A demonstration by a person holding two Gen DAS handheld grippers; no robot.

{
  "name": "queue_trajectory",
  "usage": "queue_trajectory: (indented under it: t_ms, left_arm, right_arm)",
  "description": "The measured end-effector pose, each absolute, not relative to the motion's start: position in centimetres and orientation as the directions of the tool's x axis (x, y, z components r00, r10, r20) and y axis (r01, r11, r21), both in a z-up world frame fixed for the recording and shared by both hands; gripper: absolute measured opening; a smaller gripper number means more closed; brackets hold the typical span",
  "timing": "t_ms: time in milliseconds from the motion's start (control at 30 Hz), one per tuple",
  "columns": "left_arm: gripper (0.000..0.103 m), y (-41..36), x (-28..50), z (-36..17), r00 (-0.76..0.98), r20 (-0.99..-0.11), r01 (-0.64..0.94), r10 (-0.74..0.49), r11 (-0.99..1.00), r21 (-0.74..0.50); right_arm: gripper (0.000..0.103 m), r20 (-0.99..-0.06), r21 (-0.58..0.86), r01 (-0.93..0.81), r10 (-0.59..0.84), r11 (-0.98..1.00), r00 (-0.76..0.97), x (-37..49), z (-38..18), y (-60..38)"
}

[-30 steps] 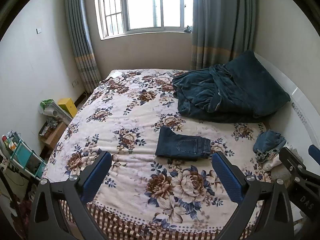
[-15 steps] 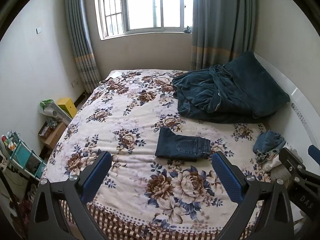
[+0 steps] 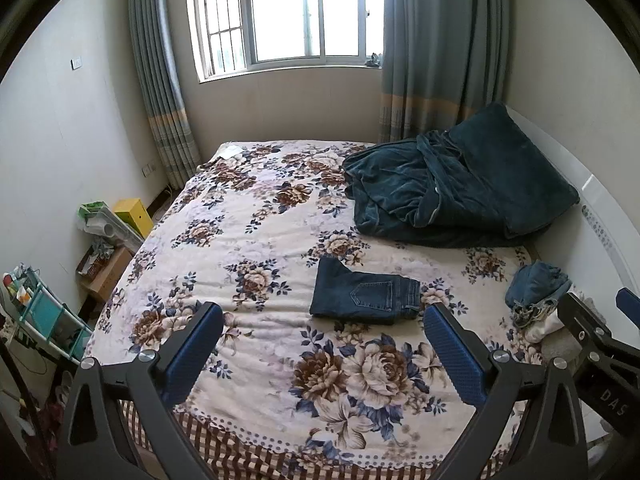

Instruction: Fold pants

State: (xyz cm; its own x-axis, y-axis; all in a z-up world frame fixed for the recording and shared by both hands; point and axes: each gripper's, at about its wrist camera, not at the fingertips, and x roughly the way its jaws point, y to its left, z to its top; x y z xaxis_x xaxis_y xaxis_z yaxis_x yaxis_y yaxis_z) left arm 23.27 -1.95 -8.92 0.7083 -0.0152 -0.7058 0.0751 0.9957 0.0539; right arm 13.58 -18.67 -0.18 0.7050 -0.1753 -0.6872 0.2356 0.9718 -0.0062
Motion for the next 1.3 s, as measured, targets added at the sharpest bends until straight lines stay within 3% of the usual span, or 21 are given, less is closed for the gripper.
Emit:
queue_trajectory:
  t_ms: [1300]
  left_arm:
    - [0.103,-2.14,23.39,-8.61,0.714,-0.7,0.08,-0.016,0.995,0.058]
  right_arm:
    - [0.101,-0.686,-0.008,0.235,-0.176,0.972,0.706,14.2,0.22,-18.94]
